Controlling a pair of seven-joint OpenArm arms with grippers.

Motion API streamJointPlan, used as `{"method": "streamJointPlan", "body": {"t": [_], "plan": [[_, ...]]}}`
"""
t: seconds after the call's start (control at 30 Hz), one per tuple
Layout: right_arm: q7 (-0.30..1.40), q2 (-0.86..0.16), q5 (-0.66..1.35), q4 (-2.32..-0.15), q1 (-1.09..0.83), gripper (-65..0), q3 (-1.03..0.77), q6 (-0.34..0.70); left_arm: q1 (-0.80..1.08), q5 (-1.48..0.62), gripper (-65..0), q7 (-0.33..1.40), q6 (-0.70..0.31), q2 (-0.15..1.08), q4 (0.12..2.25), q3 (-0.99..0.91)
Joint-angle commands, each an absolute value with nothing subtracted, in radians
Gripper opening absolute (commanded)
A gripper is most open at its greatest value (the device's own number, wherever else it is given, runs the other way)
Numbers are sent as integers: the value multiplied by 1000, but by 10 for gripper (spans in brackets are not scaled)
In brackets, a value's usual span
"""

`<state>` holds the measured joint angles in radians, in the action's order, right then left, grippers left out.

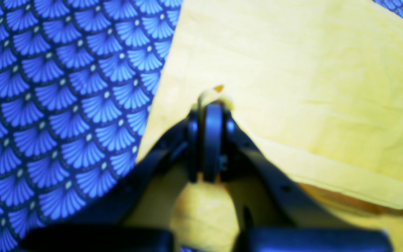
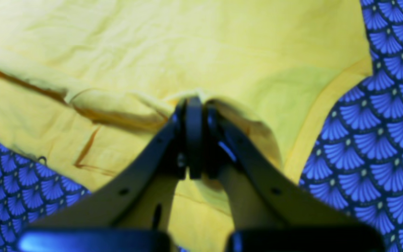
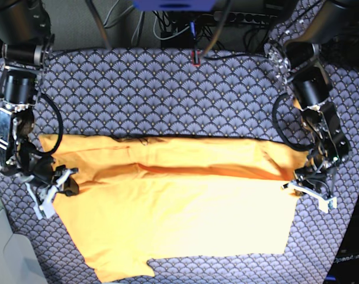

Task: Fold the T-shirt properly
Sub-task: 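Lift both shoulder corners and fold them over toward the hem, then open both grippers and release the folded shoulder edge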

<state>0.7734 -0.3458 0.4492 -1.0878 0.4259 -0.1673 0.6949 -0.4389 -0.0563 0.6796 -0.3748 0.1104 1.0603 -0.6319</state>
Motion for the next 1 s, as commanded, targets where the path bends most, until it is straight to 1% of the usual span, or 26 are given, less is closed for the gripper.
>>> {"method": "streamJointPlan", "body": {"t": [0.0,0.3,0.7,0.73,0.77,0.8,0.87,0.97], "plan": [[751,-360,466,-1102,455,-650,-171,698,-469,-70,-650,657,-380,125,1078,-631],[751,-369,466,-1099,493,-650,-162,698,-469,-70,-650,657,-380,127,1079,-631],[753,-374,466,-1099,495,-650,-147,698,-466,-70,-650,657,-380,140,1081,-633],[753,-374,466,-1099,495,-650,-148,698,-464,-70,-634,657,-380,140,1084,-633],[754,-374,466,-1099,495,-649,-148,698,-463,-70,-599,657,-380,140,1086,-633],[754,-374,466,-1099,495,-631,-148,698,-463,-70,-551,657,-380,140,1086,-633],[756,-374,466,-1099,495,-575,-150,698,-461,-70,-441,657,-380,140,1087,-634],[756,-374,467,-1099,490,-483,-150,698,-441,-76,-299,657,-383,140,1090,-636]]}}
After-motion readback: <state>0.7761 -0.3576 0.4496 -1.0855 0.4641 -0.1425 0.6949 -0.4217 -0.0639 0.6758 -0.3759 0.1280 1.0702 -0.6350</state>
